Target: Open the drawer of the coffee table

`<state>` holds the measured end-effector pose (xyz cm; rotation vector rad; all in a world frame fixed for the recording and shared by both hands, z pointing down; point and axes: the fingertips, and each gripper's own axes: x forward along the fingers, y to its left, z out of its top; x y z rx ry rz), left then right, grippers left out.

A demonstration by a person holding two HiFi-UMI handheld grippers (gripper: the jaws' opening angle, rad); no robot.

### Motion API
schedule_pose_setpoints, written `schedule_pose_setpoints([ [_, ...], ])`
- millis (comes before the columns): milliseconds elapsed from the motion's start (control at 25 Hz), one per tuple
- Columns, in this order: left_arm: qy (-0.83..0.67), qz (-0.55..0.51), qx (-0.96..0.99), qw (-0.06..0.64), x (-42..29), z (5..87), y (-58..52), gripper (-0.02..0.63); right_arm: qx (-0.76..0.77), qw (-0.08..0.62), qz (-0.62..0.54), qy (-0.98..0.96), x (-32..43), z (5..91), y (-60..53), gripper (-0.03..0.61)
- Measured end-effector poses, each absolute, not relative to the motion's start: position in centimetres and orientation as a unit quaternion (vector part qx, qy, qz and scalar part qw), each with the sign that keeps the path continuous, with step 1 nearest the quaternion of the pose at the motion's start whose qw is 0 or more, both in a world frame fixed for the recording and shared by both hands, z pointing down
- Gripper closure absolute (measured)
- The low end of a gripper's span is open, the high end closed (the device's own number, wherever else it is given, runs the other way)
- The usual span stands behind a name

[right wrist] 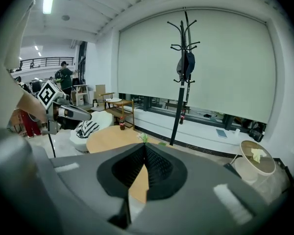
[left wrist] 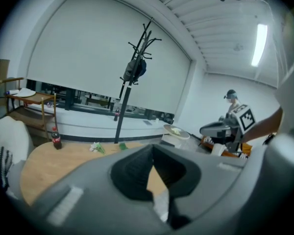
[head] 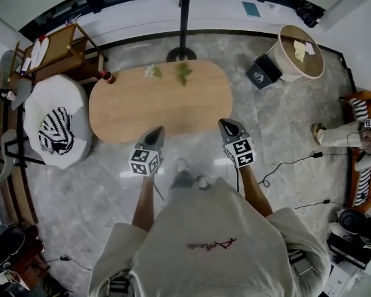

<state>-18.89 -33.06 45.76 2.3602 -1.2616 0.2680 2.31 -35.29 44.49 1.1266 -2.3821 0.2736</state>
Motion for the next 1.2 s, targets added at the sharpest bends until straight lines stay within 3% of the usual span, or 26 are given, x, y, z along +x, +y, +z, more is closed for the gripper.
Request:
schedule_pose_setpoints([
  [760,-0.465,0.078,0.834,0.287,-23.0,51.5,-30.9,0.618,0.378,0.288,0.124,-0.871,-3.1,47.9,-34.4,0.575],
  [1200,-0.456,0.114,0.835,0.288,-19.0,54.3,-25.4,0.618,0.374,0.282,0.149,-0.871,1.2,51.7,-28.9,0.575],
])
